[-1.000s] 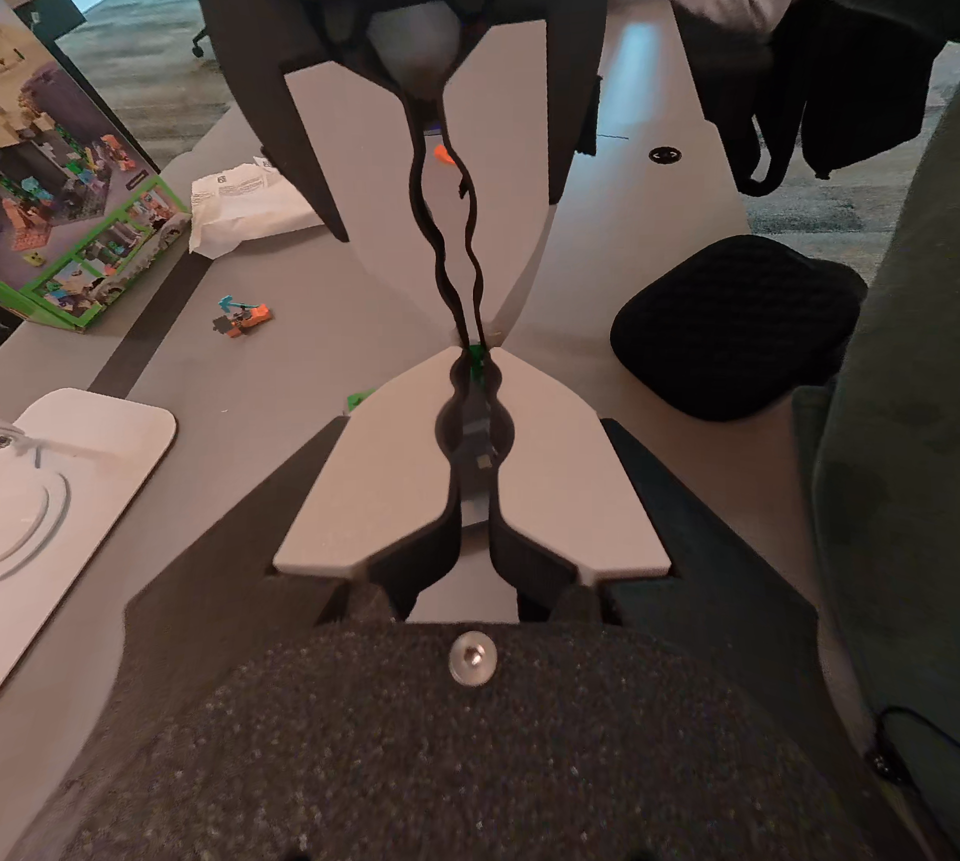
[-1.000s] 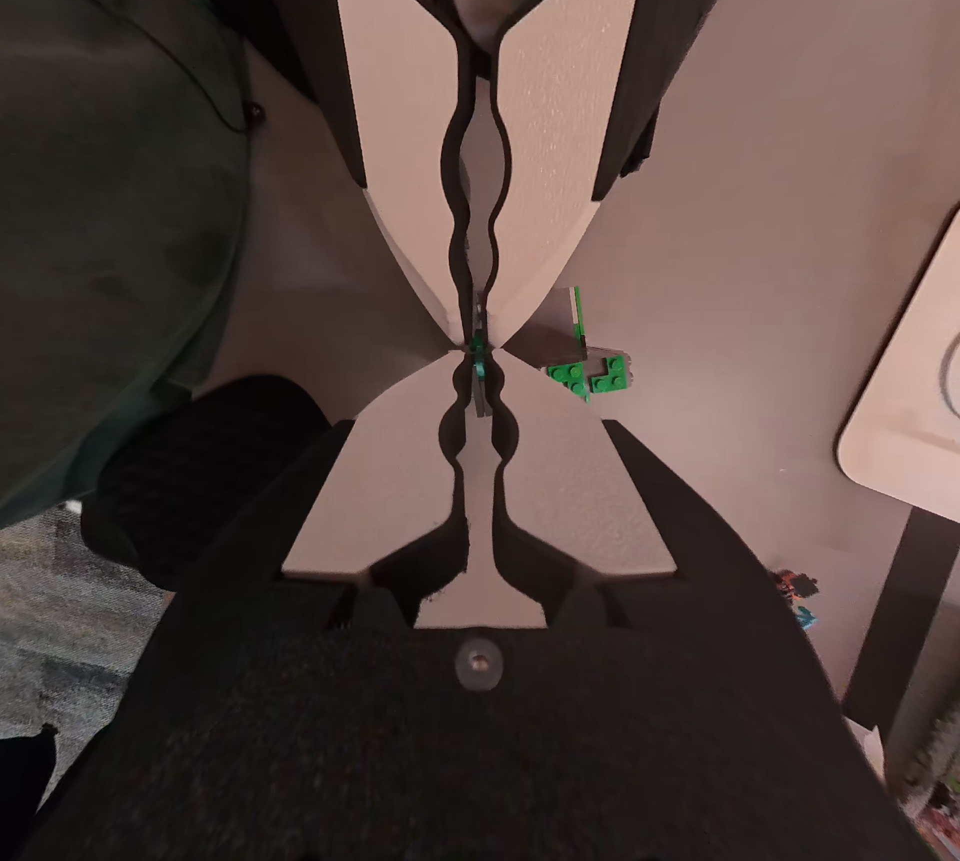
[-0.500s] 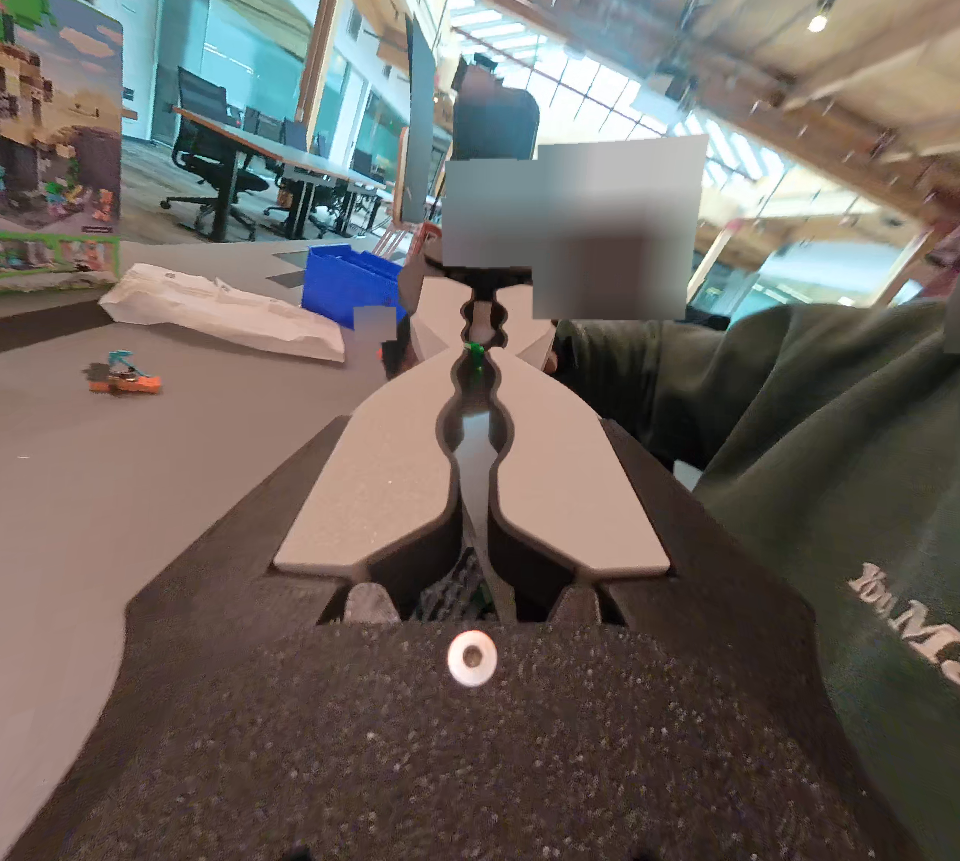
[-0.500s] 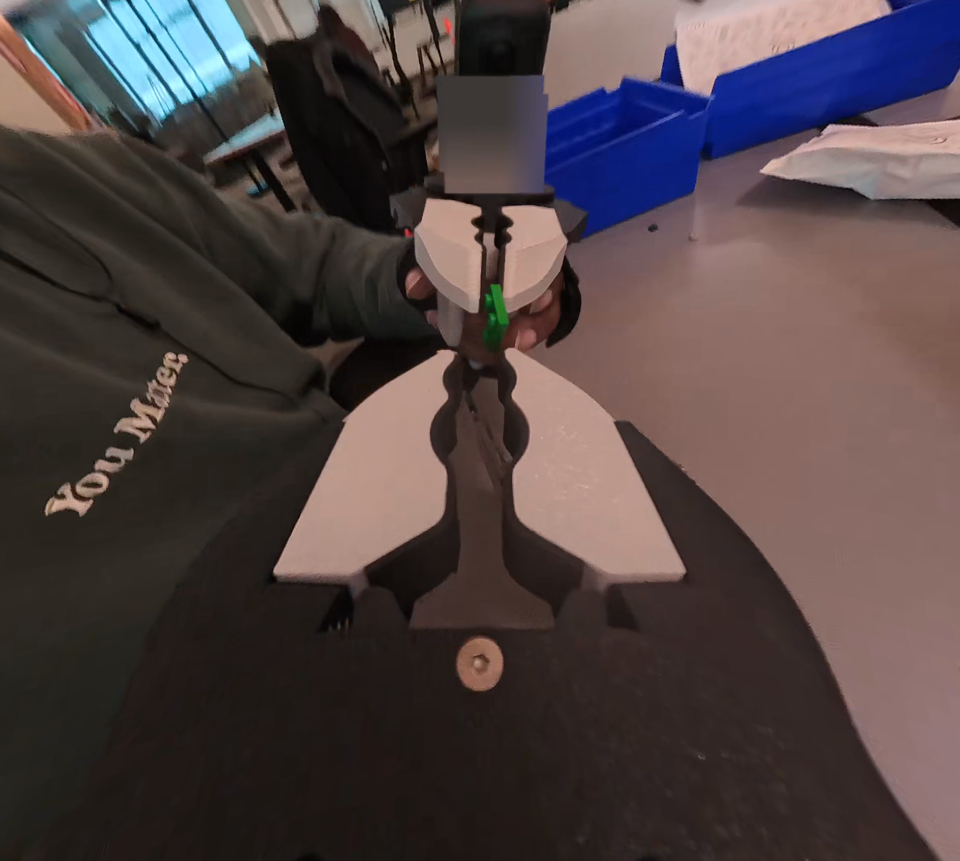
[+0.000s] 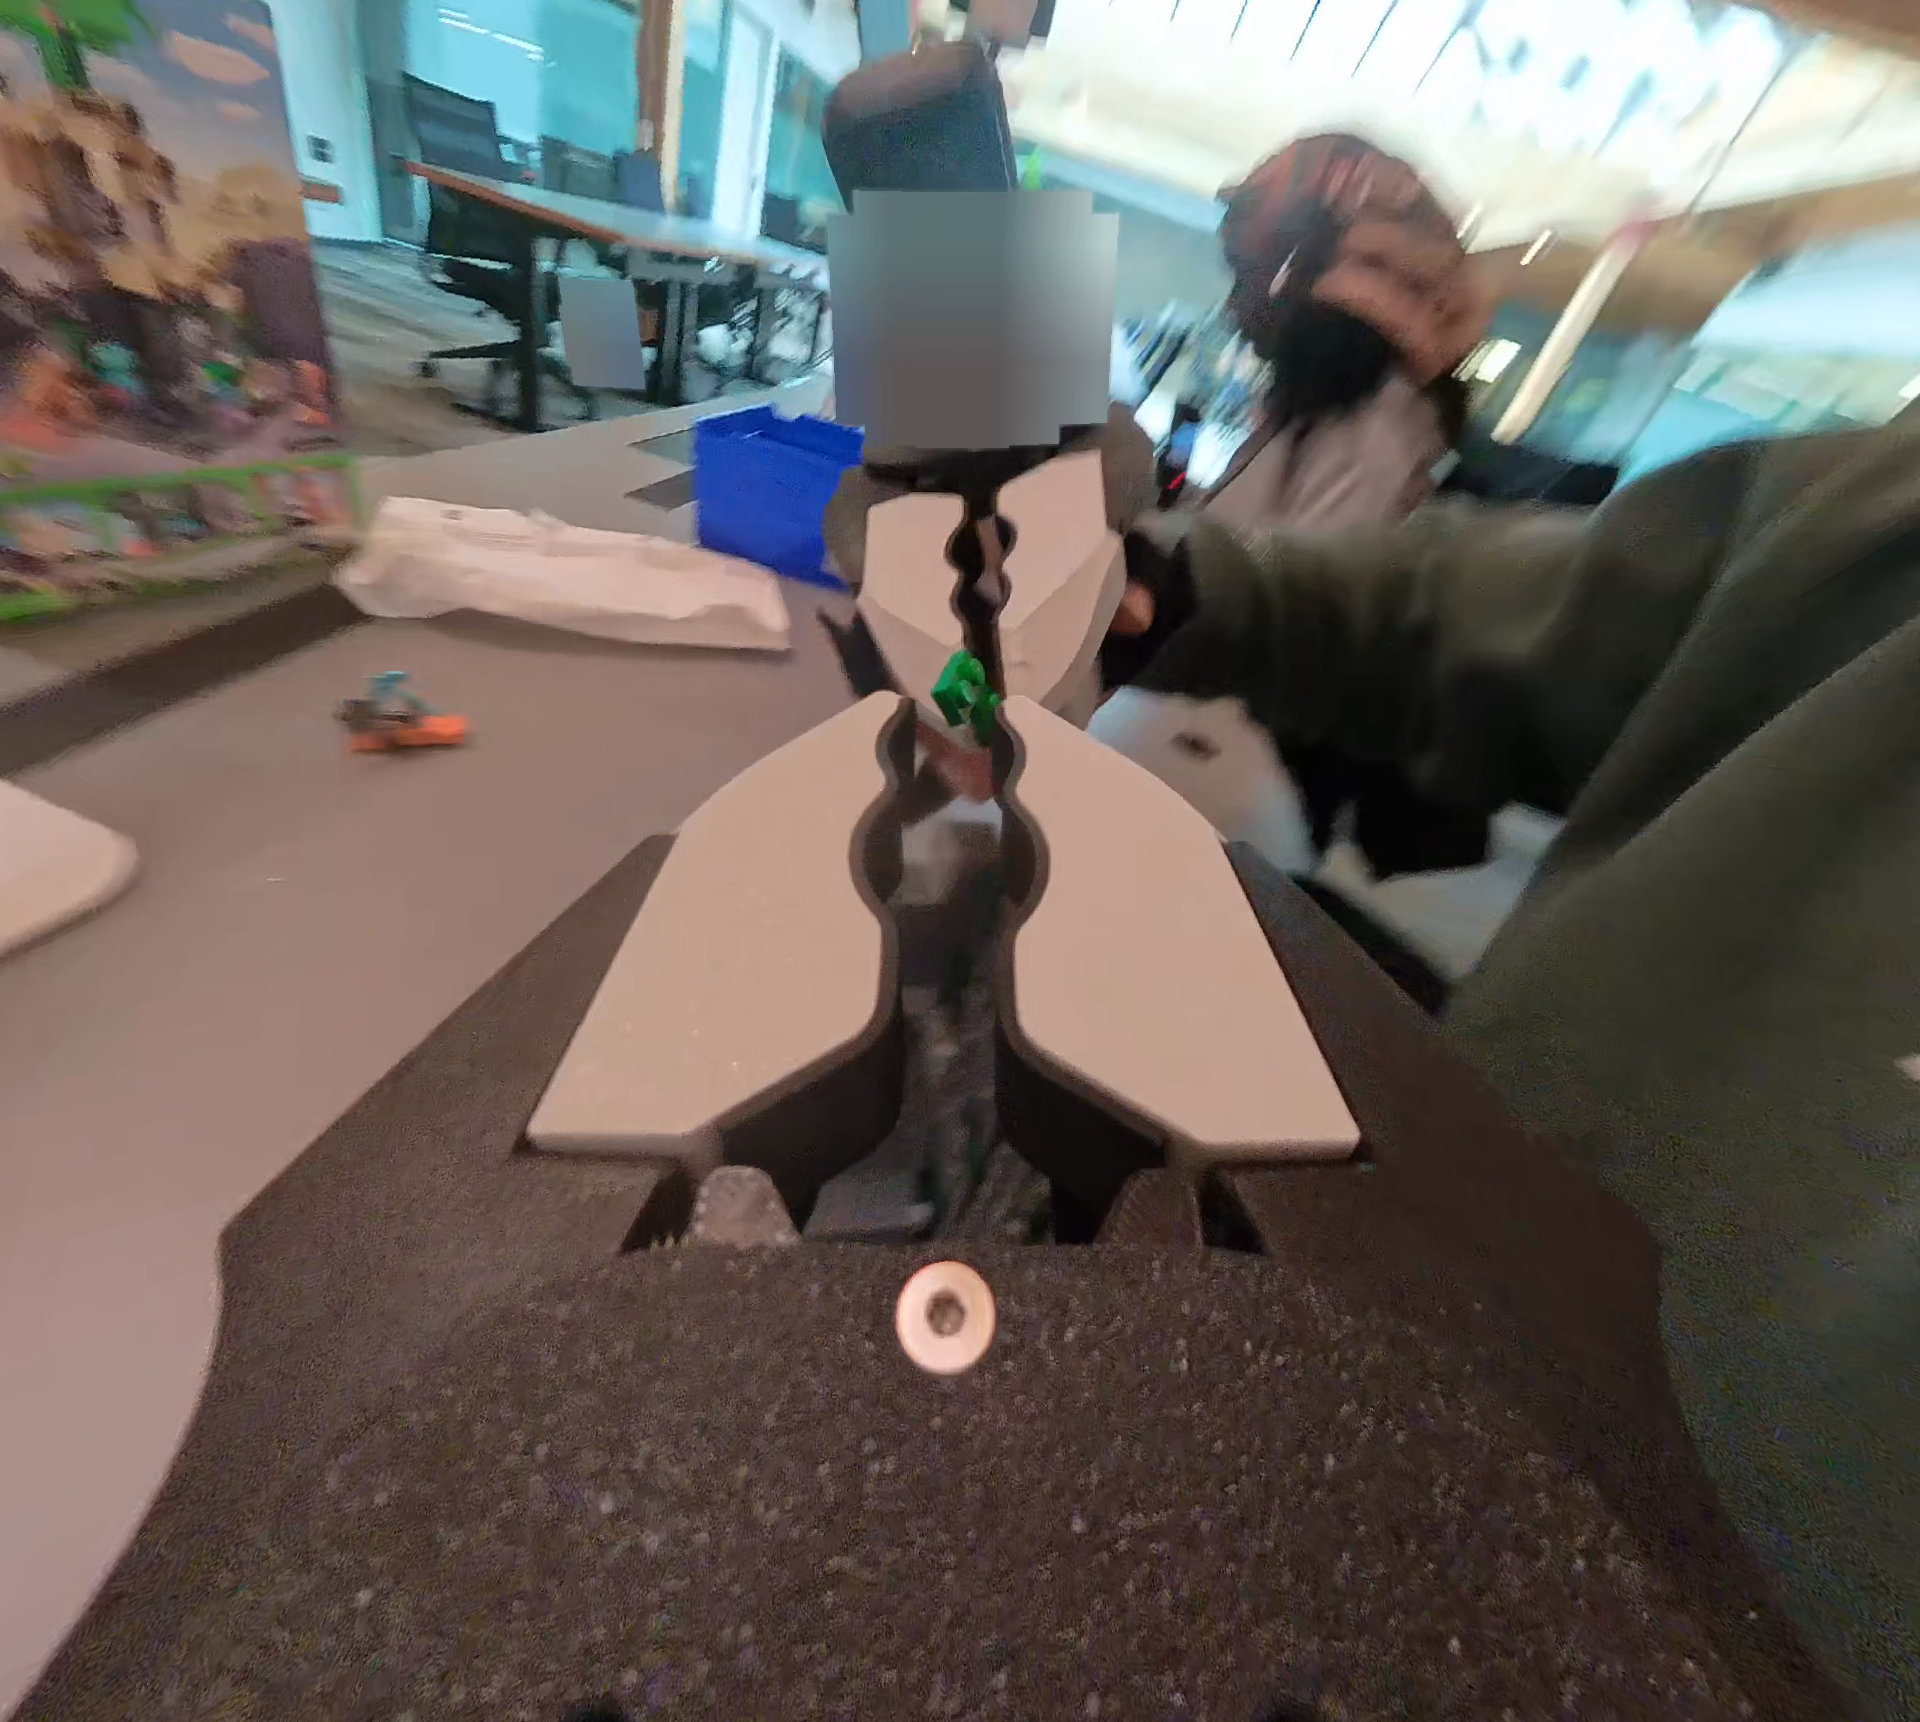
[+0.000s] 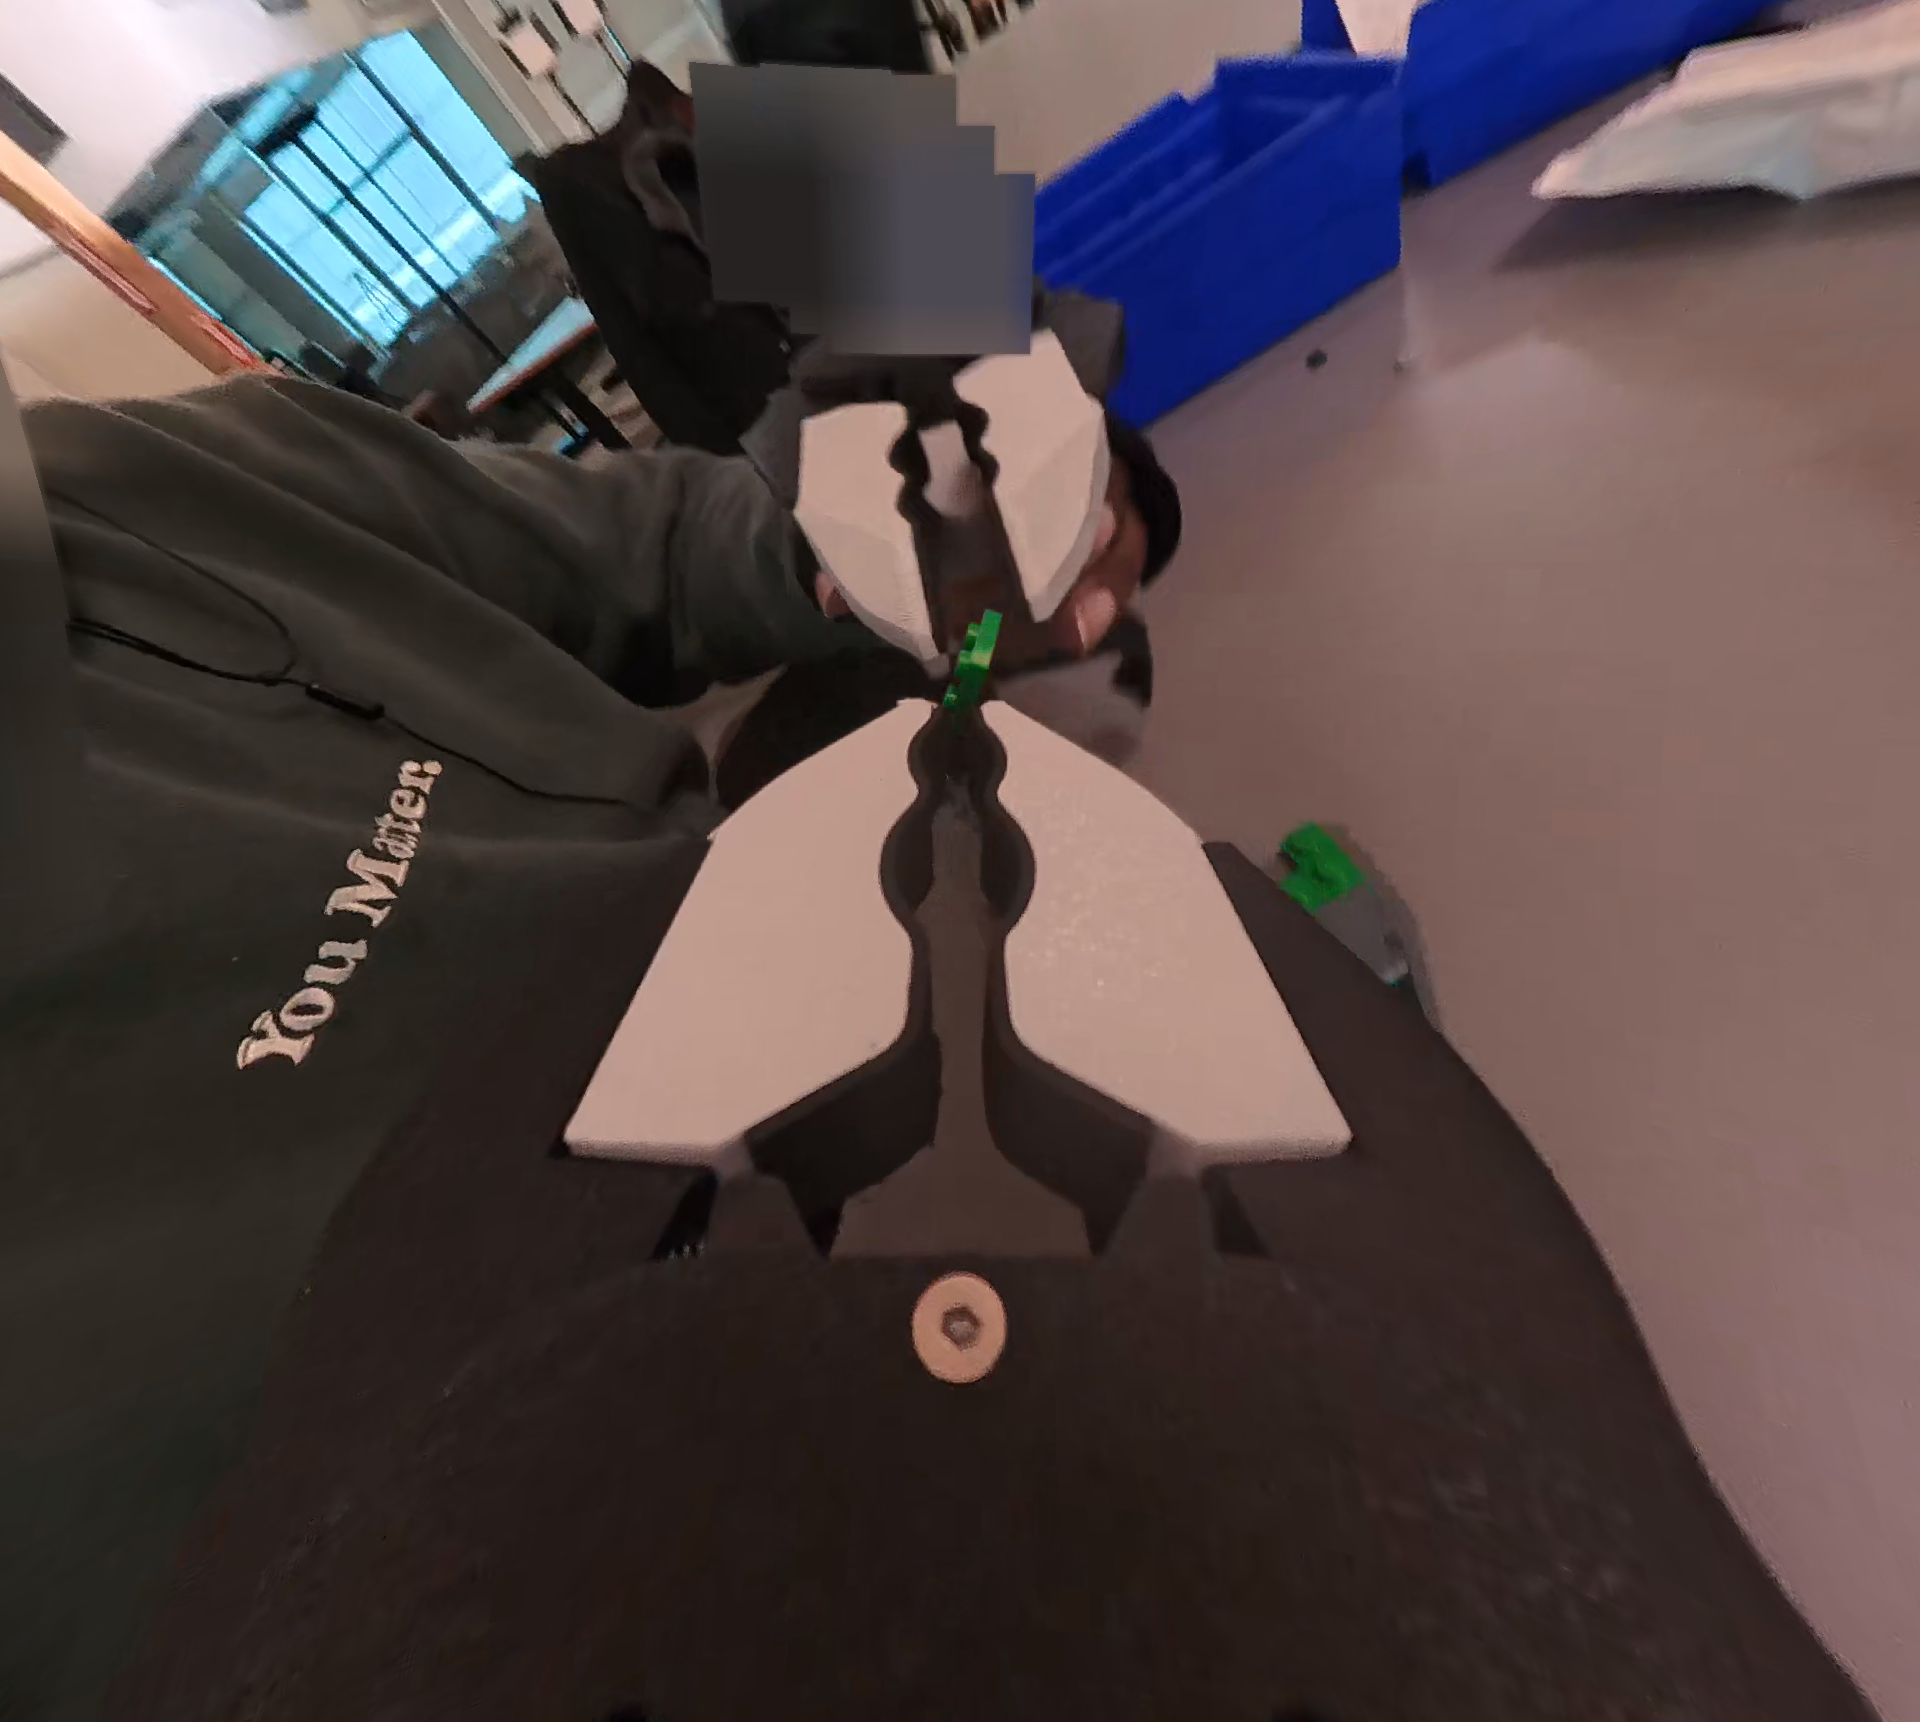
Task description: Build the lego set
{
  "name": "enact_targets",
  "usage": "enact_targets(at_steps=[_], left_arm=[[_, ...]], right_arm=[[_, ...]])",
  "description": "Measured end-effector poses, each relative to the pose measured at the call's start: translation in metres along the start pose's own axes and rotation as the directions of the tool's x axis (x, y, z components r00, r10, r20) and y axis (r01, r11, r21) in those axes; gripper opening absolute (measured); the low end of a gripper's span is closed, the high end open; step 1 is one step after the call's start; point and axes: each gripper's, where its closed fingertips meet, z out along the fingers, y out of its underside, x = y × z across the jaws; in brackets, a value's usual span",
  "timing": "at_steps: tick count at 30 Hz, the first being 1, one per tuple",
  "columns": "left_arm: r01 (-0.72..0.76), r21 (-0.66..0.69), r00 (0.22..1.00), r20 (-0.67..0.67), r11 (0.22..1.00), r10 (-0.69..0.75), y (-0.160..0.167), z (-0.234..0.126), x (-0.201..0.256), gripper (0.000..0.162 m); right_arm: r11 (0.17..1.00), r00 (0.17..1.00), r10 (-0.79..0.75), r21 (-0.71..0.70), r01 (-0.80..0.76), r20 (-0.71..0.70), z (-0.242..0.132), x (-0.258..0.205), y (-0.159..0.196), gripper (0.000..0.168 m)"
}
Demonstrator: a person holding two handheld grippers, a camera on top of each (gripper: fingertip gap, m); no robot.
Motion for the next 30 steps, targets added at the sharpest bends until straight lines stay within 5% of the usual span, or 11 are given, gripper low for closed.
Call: enact_targets(at_steps=[6,12,22,30], left_arm=[[-0.436,-0.278,0.88,0.068,0.856,0.47,0.015,0.005,-0.018,0.021],[-0.602,-0.368,0.76,0.007,0.708,0.65,0.029,0.015,-0.022,0.019],[-0.67,-0.381,0.691,-0.007,0.637,0.723,0.029,0.022,-0.026,0.009],[-0.583,-0.394,0.772,0.006,0.711,0.636,0.03,0.023,-0.03,0.008]], right_arm=[[0.973,0.981,0.194,-0.13,-0.193,-0.001,-0.01,0.013,0.013,0.003],[0.943,0.953,0.301,-0.162,-0.292,0.033,-0.013,0.021,0.021,0.003],[0.928,0.927,0.36,-0.138,-0.345,0.105,-0.013,0.025,0.022,0.003],[0.961,0.959,0.268,-0.1,-0.259,0.096,-0.016,0.032,0.021,0.007]])
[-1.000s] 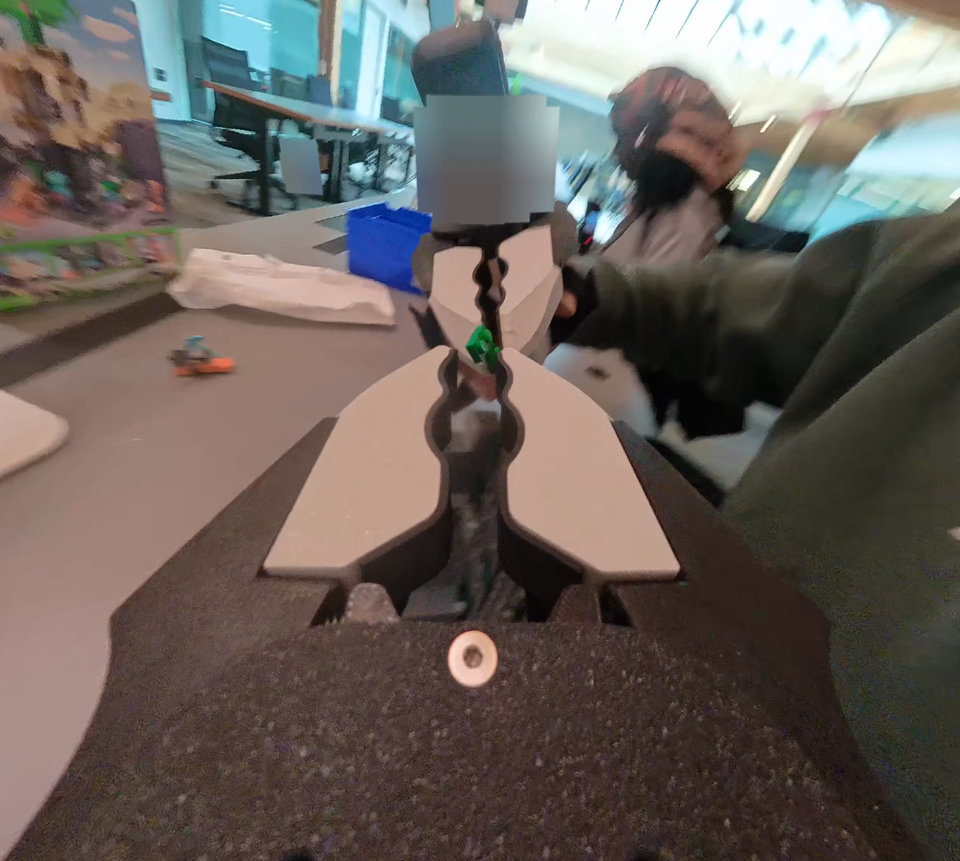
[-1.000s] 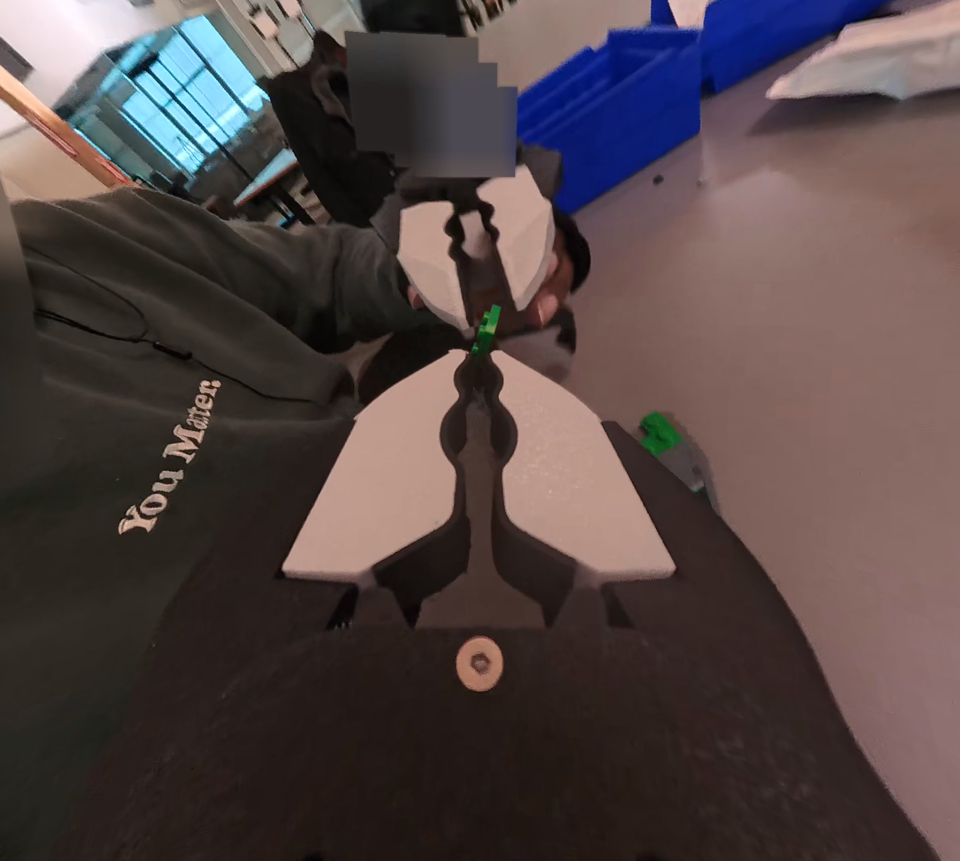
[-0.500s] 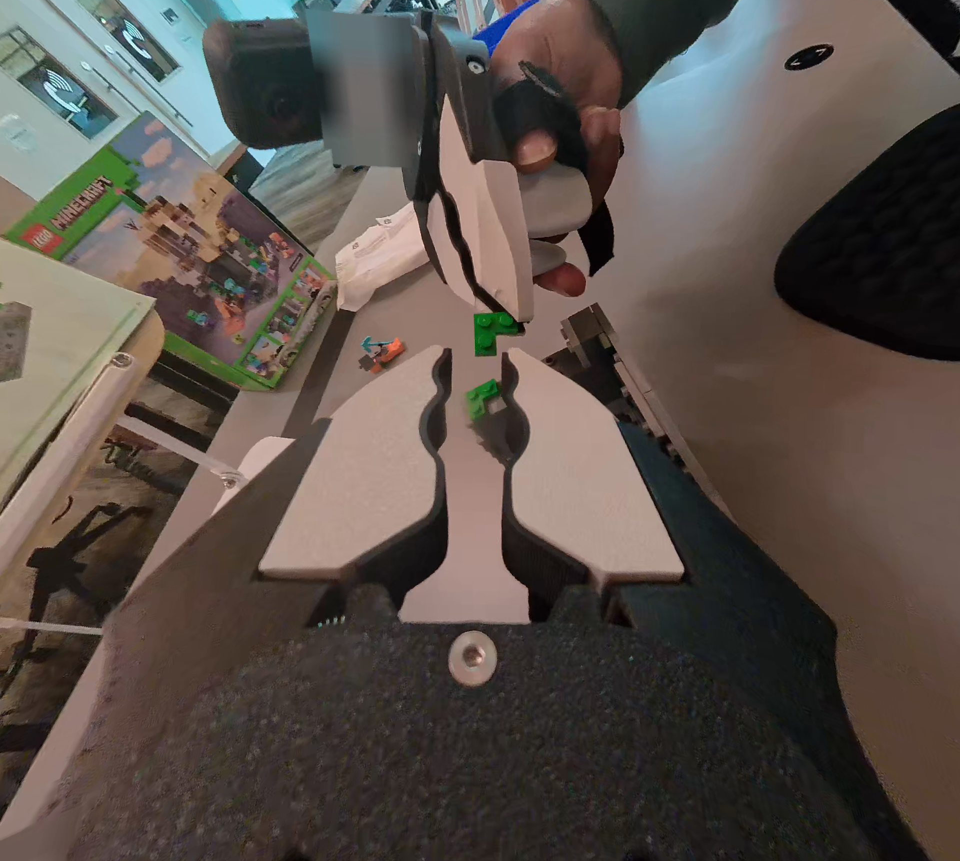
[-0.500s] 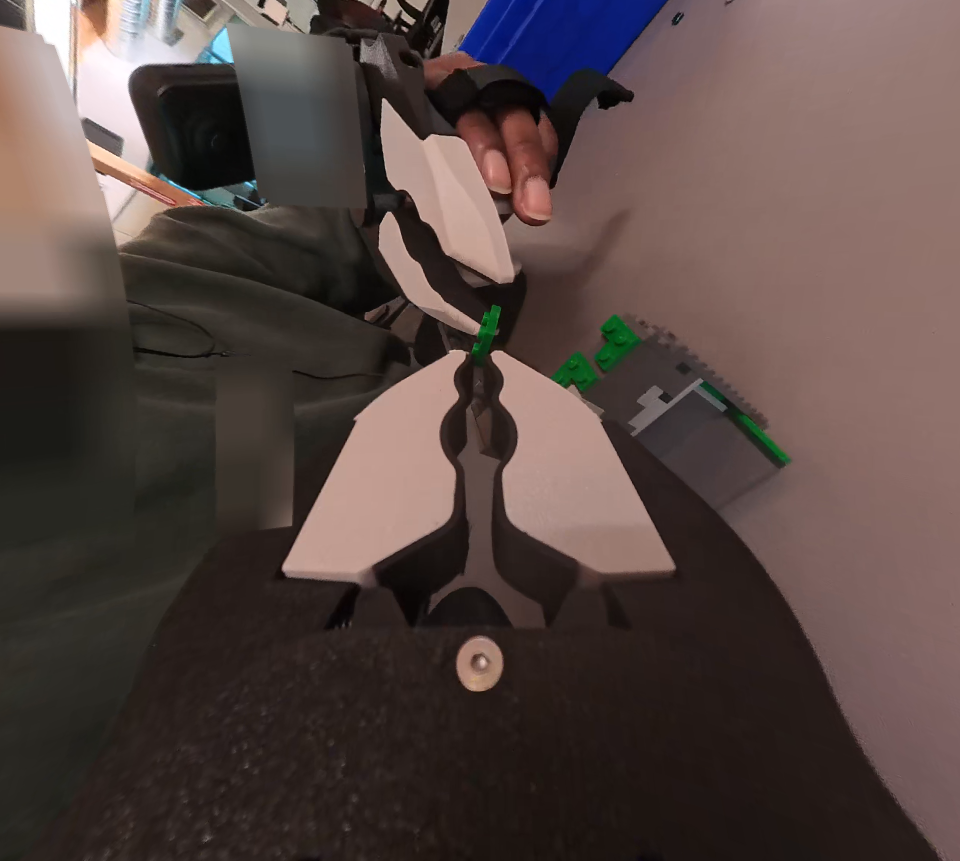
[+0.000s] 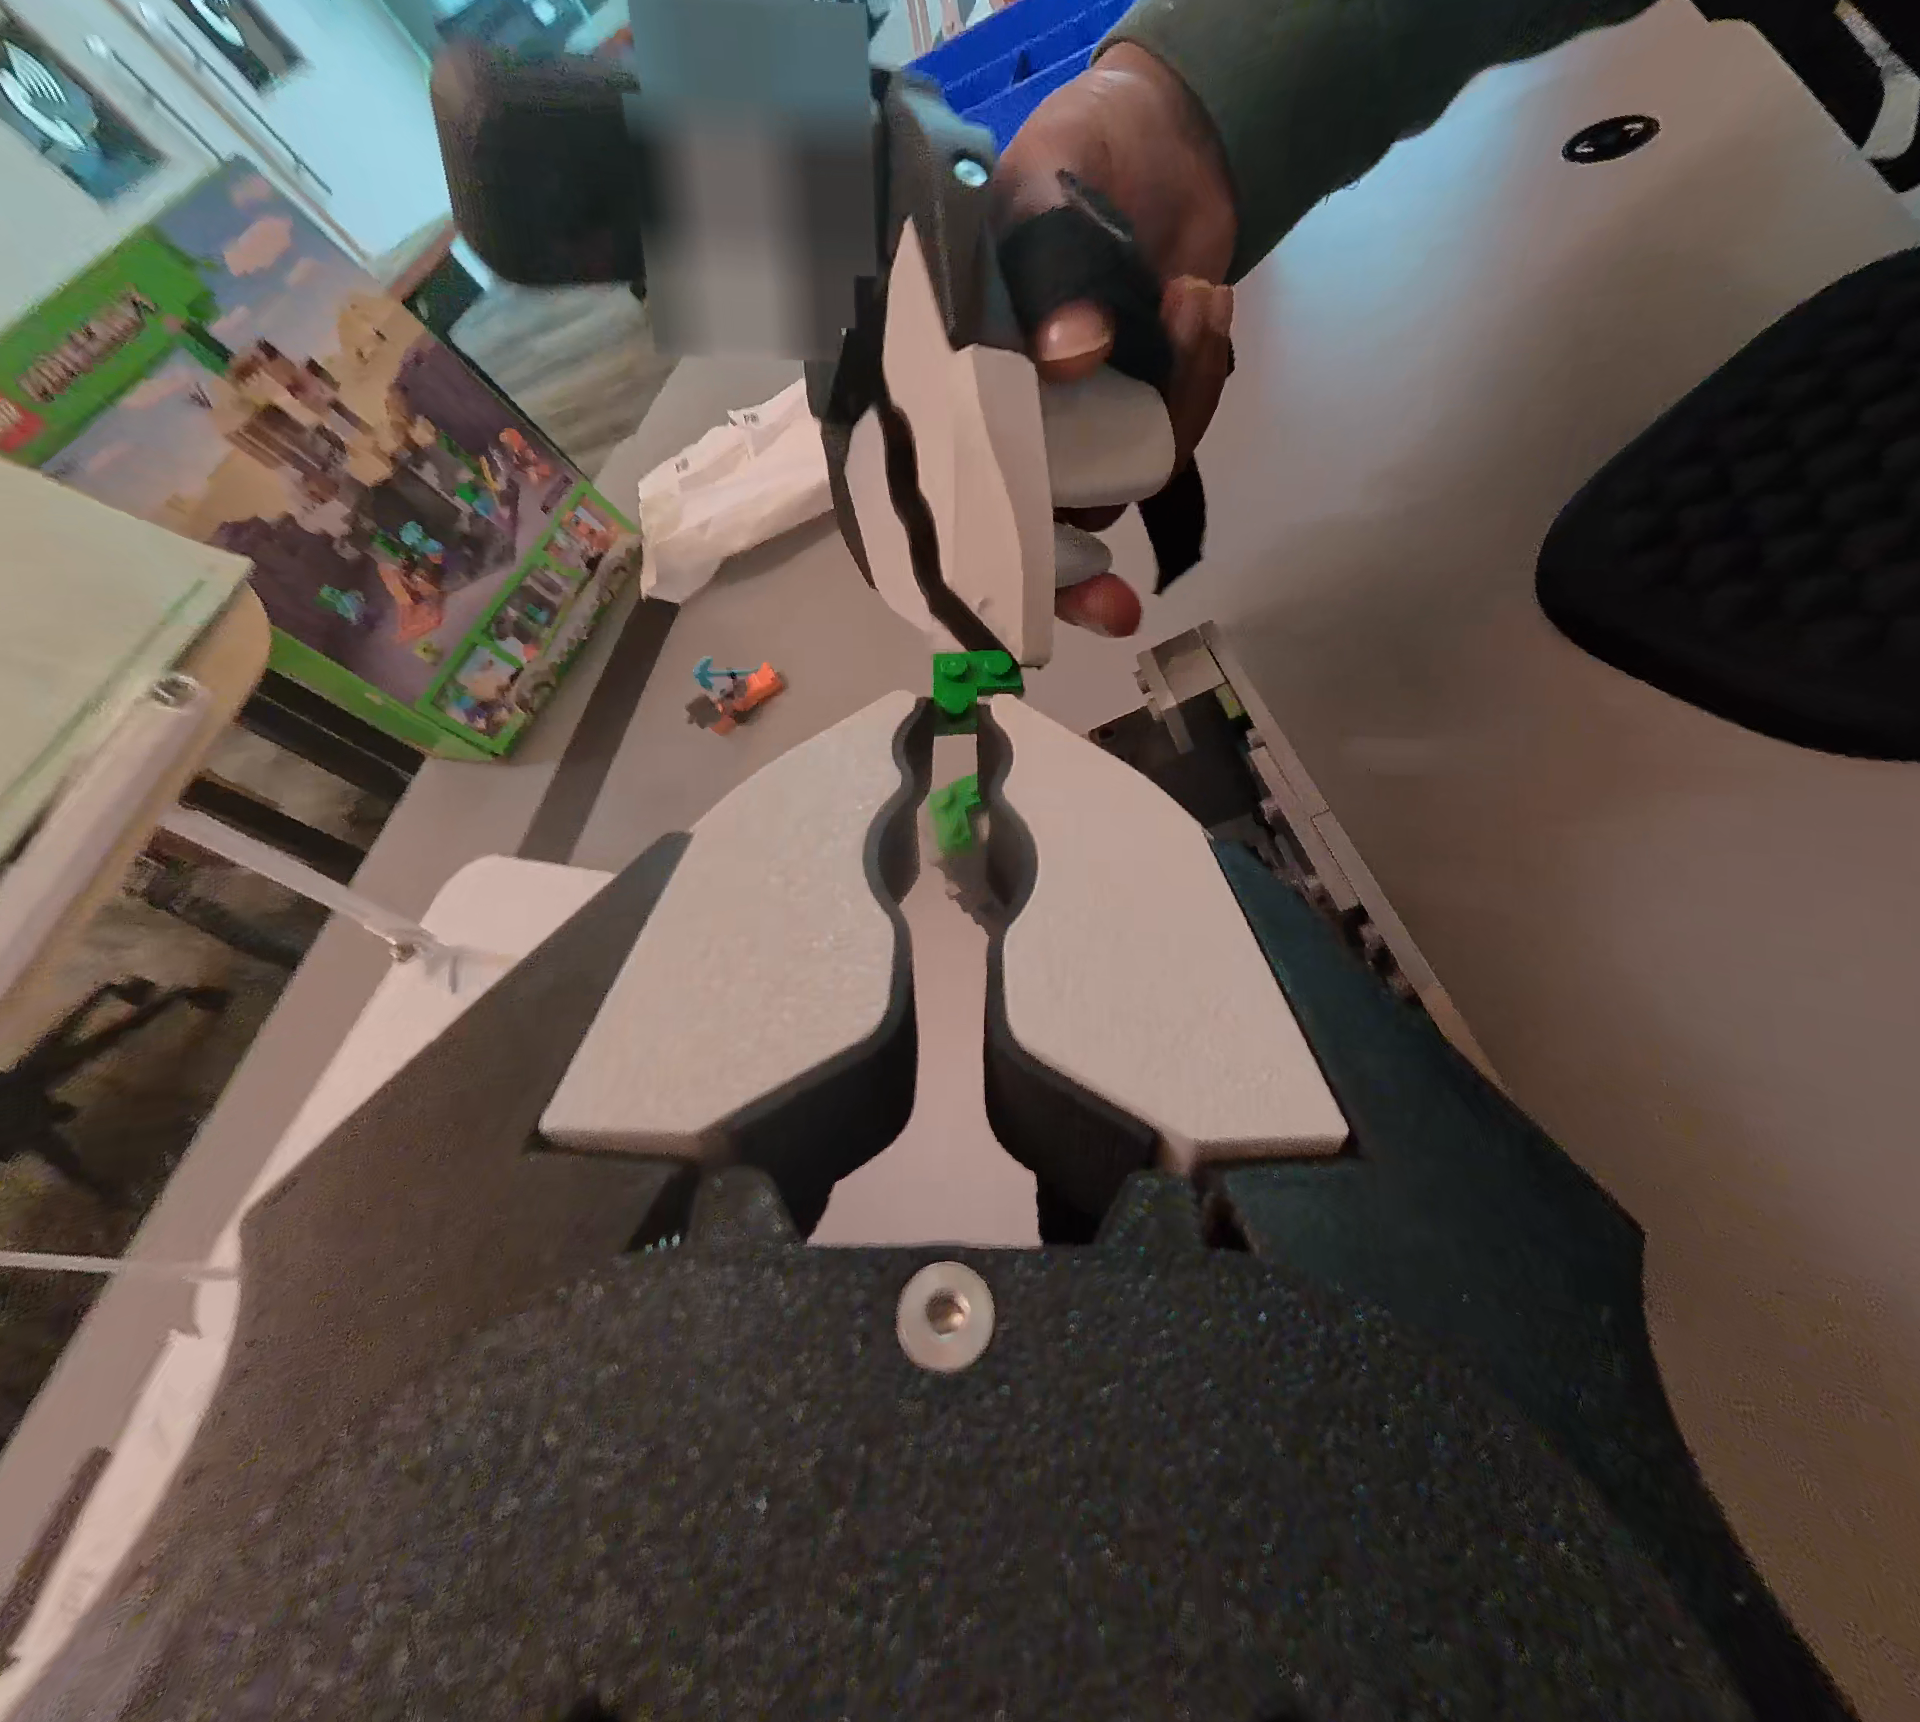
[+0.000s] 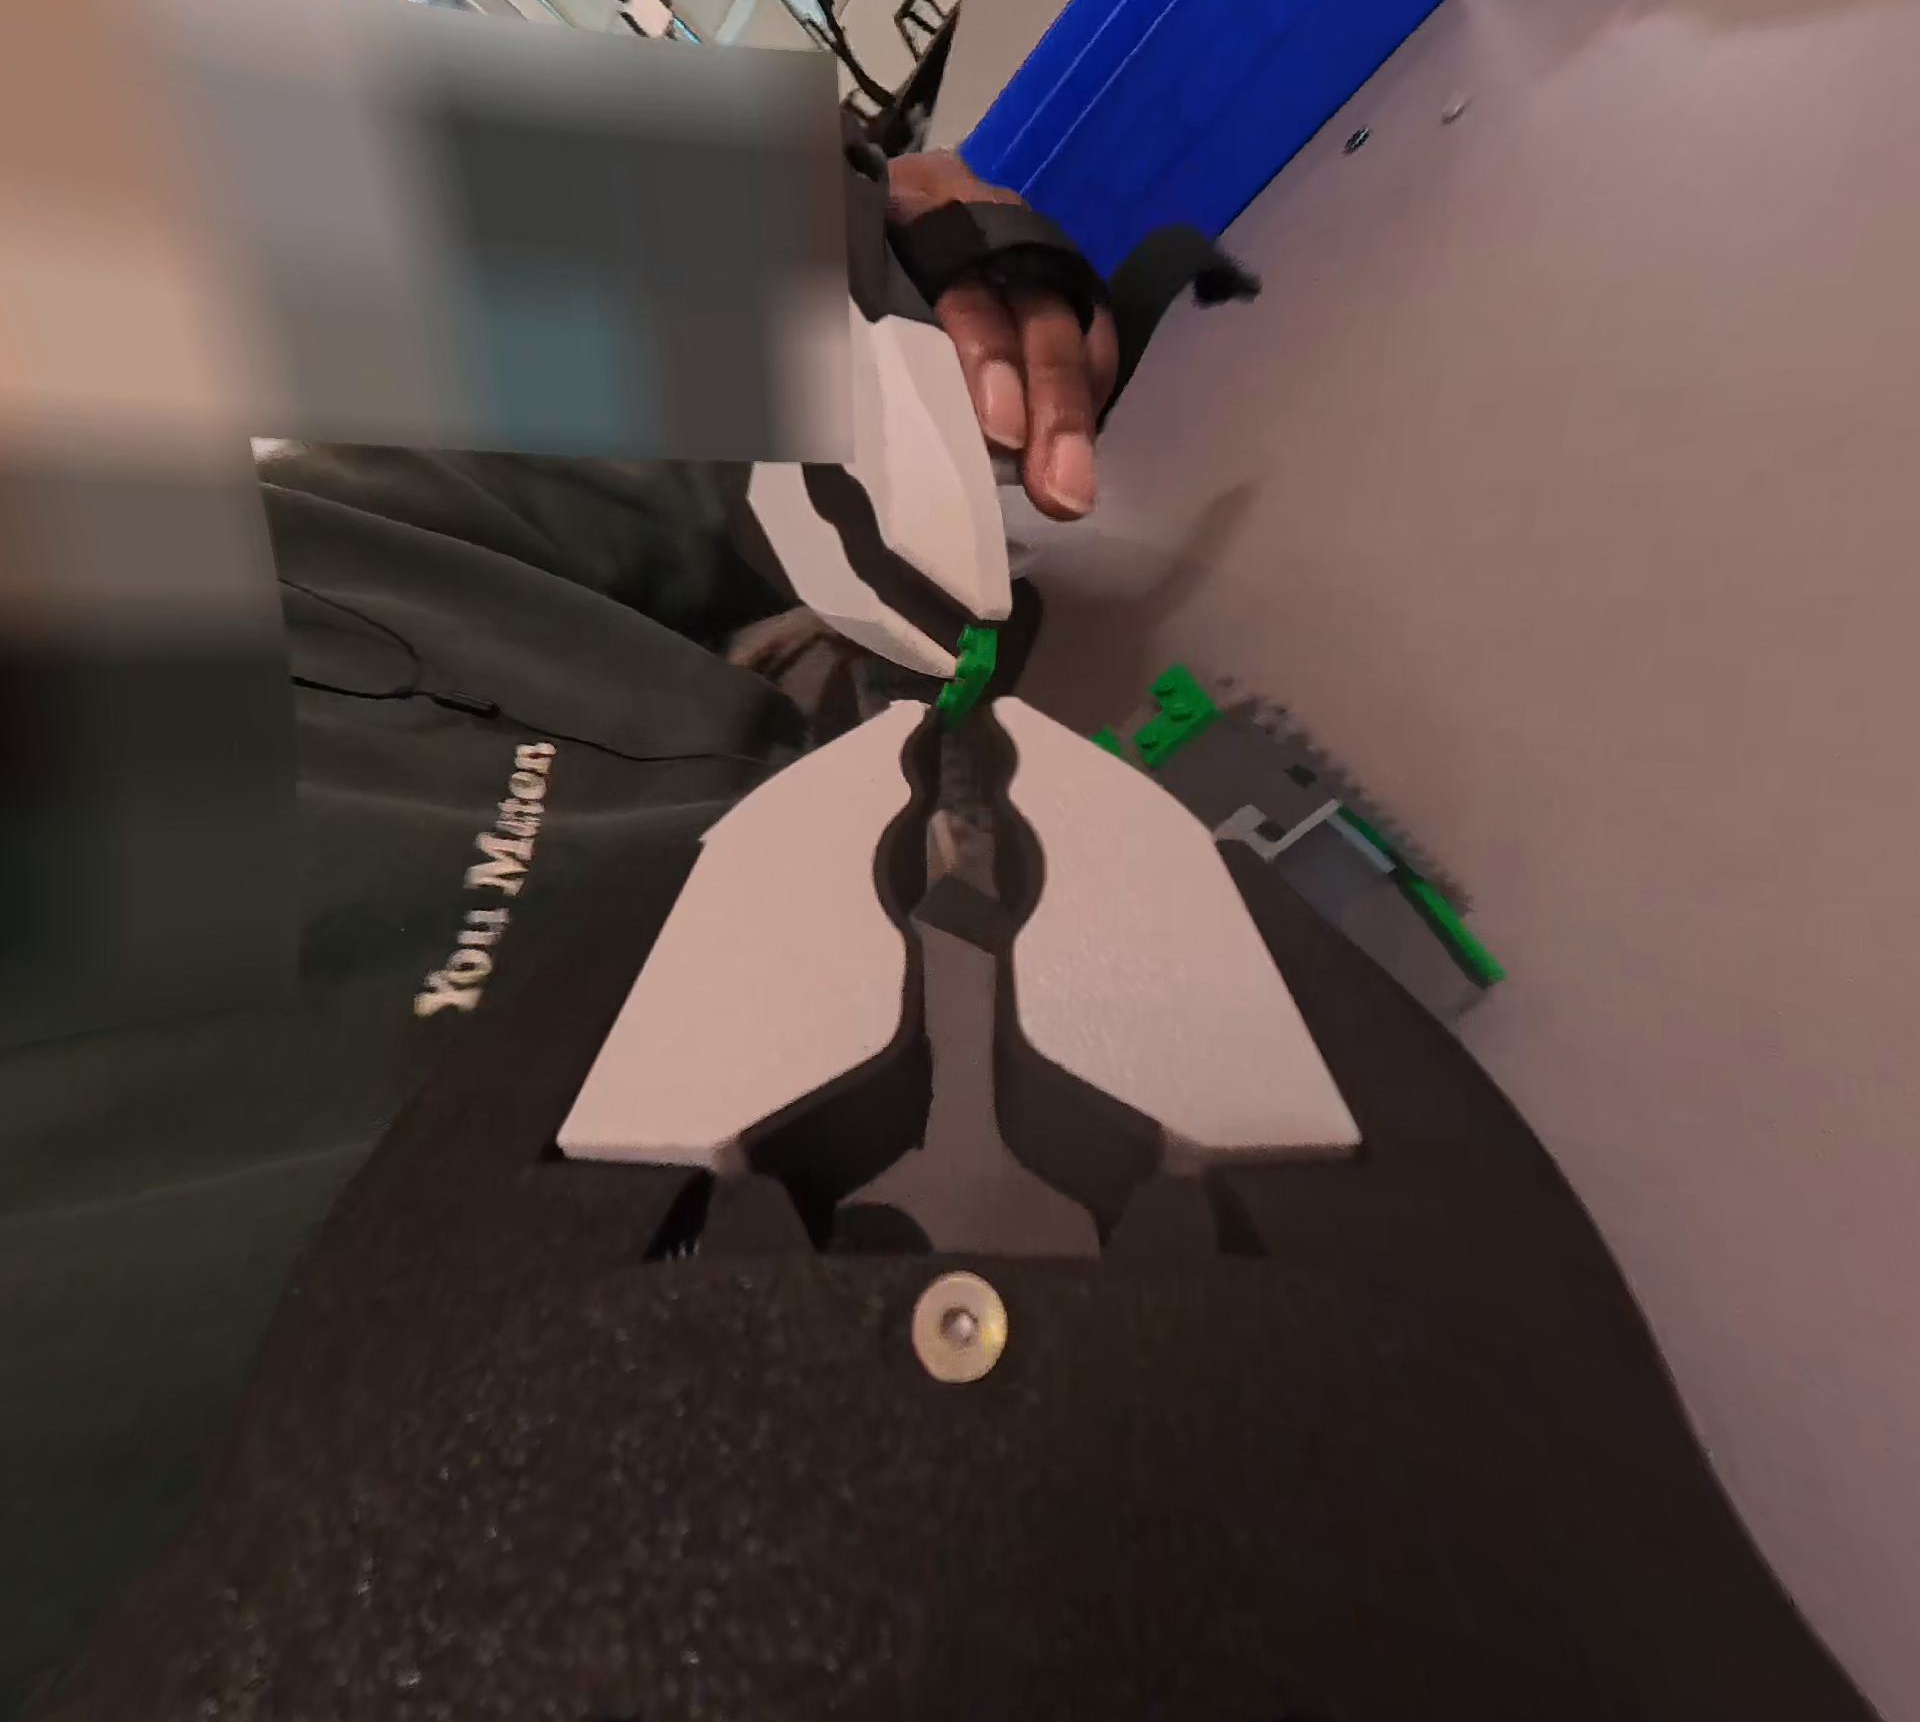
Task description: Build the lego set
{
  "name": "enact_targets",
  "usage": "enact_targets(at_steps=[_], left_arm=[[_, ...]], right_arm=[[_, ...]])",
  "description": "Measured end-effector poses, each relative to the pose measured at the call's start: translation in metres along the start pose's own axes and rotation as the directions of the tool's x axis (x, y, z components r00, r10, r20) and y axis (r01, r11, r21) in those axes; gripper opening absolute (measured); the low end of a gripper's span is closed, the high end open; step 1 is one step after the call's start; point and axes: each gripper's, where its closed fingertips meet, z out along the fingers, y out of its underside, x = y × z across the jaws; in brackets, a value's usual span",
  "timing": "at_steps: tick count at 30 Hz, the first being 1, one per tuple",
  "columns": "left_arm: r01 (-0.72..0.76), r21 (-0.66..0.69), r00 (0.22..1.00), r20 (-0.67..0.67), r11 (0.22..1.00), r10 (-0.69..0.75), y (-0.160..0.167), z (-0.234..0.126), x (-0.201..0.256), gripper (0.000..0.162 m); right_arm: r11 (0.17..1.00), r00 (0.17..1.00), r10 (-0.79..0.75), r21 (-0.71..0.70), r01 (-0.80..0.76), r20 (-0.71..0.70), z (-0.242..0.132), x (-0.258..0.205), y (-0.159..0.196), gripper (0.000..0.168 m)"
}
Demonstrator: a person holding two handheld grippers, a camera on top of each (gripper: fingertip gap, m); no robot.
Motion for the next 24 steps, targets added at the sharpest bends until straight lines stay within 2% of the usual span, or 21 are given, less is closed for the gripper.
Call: enact_targets(at_steps=[3,5,7,11,18,24], left_arm=[[0.128,-0.03,0.991,-0.042,0.991,-0.129,0.001,-0.001,0.0,0.008],[0.225,-0.073,0.97,-0.076,0.972,-0.23,0.004,0.0,0.002,0.007],[0.313,-0.104,0.94,-0.108,0.944,-0.324,0.005,0.001,0.006,0.007],[0.39,-0.137,0.903,-0.133,0.91,-0.408,0.006,0.005,0.01,0.008],[0.393,-0.168,0.902,-0.123,0.904,-0.415,0.012,0.011,0.01,0.007],[0.376,-0.161,0.905,-0.145,0.912,-0.399,0.01,0.012,0.016,0.008]], right_arm=[[0.966,0.954,-0.259,-0.012,0.26,-0.151,-0.011,0.008,-0.006,0.024],[0.896,0.866,-0.441,-0.065,0.439,-0.234,-0.015,0.011,-0.007,0.03],[0.836,0.799,-0.546,-0.099,0.54,-0.252,-0.012,0.008,-0.004,0.033],[0.801,0.761,-0.598,-0.139,0.583,-0.251,-0.005,0.011,0.001,0.031],[0.814,0.796,-0.581,-0.16,0.559,-0.173,-0.005,0.012,0.005,0.016],[0.814,0.812,-0.574,-0.174,0.554,-0.102,-0.005,0.009,0.011,0.015]])
